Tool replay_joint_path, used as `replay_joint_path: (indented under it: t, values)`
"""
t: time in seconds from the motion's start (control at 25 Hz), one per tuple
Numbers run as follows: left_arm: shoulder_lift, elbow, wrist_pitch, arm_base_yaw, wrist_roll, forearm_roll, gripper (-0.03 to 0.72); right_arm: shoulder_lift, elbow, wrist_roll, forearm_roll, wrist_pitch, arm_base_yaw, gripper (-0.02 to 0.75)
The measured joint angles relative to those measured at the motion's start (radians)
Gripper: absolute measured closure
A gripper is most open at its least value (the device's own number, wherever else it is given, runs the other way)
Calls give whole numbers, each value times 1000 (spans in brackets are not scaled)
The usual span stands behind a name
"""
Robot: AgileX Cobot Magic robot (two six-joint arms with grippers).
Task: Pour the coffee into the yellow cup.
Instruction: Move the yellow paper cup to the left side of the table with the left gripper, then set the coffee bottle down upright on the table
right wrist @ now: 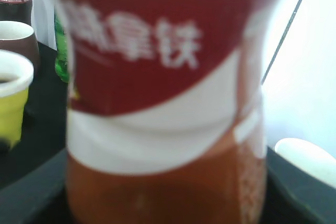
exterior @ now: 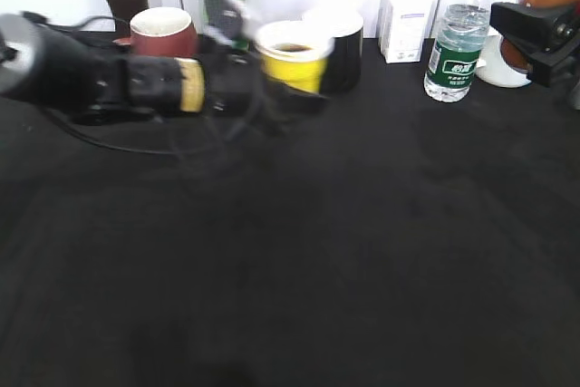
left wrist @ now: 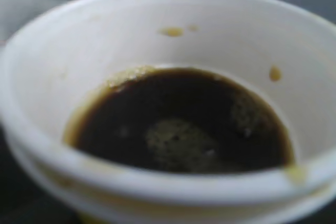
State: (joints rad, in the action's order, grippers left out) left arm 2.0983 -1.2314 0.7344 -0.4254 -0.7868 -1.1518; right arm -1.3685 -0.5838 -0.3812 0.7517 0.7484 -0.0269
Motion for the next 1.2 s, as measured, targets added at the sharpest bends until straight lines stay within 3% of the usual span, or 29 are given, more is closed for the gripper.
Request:
replay_joint_path:
  t: [0.2, 0.44, 0.52, 0.8, 1.04, 1.2]
  values:
    - [40, 16, -1, 88, 86, 103, 250, 0, 0, -1, 0, 0, 0, 211]
    - [51, 141, 43, 94, 433, 476, 250, 0, 0, -2, -1, 1, 0, 211]
    - [72, 156, 75, 94, 468, 555, 250, 0, 0, -2, -1, 1, 0, 211]
    - [119, 158, 126, 95, 480, 592, 251, 0, 0, -3, -1, 6, 0, 211]
    - [113, 178, 141, 94, 457, 583, 81, 0, 0, -3, -4, 21, 0, 211]
    - [45, 274, 126, 106, 453, 586, 54, -1, 0, -3, -48, 22, 0, 211]
